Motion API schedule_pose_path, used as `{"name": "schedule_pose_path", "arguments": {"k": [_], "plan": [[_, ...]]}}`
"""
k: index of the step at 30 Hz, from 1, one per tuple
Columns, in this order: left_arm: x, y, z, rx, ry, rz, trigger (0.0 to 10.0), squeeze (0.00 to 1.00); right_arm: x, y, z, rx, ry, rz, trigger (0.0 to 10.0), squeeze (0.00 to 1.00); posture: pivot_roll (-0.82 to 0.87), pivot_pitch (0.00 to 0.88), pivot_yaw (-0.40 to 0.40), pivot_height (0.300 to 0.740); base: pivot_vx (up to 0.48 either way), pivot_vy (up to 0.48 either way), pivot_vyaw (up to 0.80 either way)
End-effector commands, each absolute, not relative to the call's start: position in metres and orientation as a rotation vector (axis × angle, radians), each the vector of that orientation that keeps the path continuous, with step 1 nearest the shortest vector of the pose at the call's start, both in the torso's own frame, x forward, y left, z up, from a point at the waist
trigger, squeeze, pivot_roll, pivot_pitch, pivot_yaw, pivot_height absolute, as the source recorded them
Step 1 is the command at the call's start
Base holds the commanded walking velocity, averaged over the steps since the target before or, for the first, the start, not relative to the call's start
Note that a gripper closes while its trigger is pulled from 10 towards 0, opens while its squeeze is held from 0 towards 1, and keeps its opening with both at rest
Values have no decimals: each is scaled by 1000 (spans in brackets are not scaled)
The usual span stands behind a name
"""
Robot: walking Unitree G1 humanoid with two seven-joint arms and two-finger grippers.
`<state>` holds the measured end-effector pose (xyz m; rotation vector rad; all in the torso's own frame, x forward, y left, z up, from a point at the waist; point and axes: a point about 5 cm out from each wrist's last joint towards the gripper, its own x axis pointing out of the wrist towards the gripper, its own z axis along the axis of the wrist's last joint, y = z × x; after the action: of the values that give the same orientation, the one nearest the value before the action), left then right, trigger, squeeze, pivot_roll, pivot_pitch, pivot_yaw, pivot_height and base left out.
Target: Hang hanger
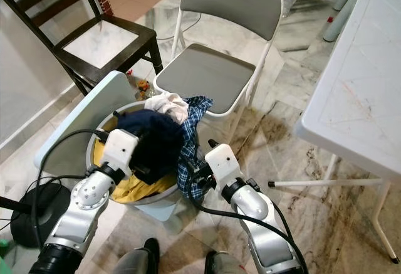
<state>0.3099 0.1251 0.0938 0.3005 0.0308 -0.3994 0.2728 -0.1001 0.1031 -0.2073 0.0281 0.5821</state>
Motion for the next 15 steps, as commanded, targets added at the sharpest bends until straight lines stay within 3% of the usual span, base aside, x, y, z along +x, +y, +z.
{"name": "schedule_pose_path", "arguments": {"k": [1,2,9,11,15], "plan": [[313,120,91,290,72,-441,7490,0,269,-97,98,-211,42,598,10000,0,39,246,0,740,0,0,0],[318,116,96,289,62,-461,10000,1000,269,-96,97,-212,43,599,10000,0,35,244,0,740,0,0,0],[332,116,125,385,-85,-435,10000,1000,269,-96,97,-214,42,592,10000,0,33,245,7,740,0,0,0],[331,127,131,462,-145,-424,10000,1000,269,-95,97,-211,41,586,10000,0,40,248,14,740,0,0,0],[325,151,118,543,-90,-396,10000,1000,268,-93,95,-208,44,584,10000,0,49,251,20,740,0,0,0]]}}
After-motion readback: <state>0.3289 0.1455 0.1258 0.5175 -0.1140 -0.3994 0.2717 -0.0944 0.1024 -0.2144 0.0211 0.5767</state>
